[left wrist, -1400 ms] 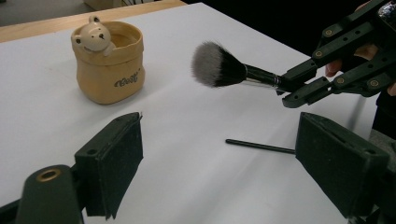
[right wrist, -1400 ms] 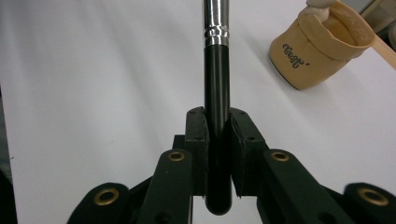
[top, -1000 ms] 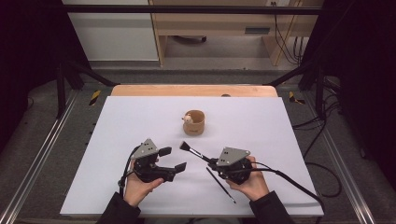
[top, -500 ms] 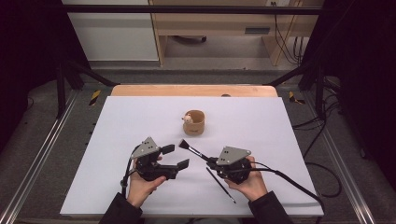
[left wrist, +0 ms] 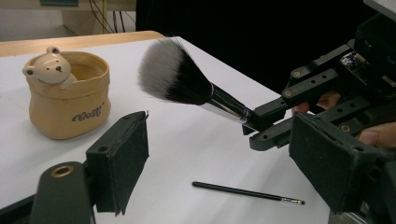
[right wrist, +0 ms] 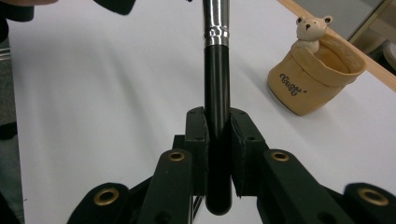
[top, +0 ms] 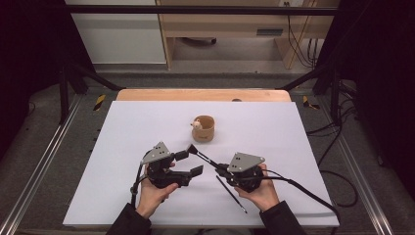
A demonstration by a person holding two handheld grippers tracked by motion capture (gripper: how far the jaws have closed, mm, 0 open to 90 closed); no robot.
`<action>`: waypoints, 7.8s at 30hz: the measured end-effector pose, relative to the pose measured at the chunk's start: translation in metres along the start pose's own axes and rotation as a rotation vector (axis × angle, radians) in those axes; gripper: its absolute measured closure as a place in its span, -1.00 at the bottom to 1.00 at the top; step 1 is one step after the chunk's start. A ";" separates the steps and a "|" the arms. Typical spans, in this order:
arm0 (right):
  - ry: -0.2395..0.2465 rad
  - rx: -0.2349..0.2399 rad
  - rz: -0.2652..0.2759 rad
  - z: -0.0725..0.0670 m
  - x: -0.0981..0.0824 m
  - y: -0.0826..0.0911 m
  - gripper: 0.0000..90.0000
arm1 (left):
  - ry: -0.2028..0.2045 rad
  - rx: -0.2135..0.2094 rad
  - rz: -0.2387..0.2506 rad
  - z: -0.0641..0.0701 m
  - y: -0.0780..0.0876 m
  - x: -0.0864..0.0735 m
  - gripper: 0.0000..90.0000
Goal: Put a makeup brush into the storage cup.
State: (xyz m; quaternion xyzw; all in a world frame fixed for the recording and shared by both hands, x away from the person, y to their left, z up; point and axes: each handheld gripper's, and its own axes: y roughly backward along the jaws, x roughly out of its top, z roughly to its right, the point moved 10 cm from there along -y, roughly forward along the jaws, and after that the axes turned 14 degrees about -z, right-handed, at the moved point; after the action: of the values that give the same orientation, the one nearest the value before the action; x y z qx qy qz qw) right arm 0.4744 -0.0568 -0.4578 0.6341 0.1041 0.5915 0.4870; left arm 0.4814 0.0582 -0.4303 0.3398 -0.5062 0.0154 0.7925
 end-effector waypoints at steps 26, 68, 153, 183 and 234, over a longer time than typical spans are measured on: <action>0.003 0.028 0.041 -0.007 0.006 -0.001 0.76 | 0.028 -0.056 0.023 0.005 -0.013 0.010 -0.09; -0.001 0.060 0.062 -0.013 0.008 -0.006 0.76 | 0.100 -0.153 0.081 0.009 -0.007 0.014 0.57; -0.107 0.062 0.101 -0.008 0.018 -0.004 0.76 | -0.062 0.010 0.046 0.017 -0.003 0.015 -0.17; -0.174 0.012 0.150 0.015 0.021 0.013 0.76 | -0.078 0.128 0.007 -0.016 0.028 0.001 -0.74; -0.345 -0.052 0.306 0.070 0.075 0.029 0.76 | -0.043 0.343 -0.056 -0.085 0.096 -0.067 -0.73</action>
State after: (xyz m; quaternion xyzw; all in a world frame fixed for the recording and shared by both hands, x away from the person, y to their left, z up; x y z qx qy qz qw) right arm 0.5419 -0.0523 -0.3754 0.7214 -0.0933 0.5439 0.4185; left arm 0.4808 0.2002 -0.4566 0.4843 -0.5032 0.0721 0.7121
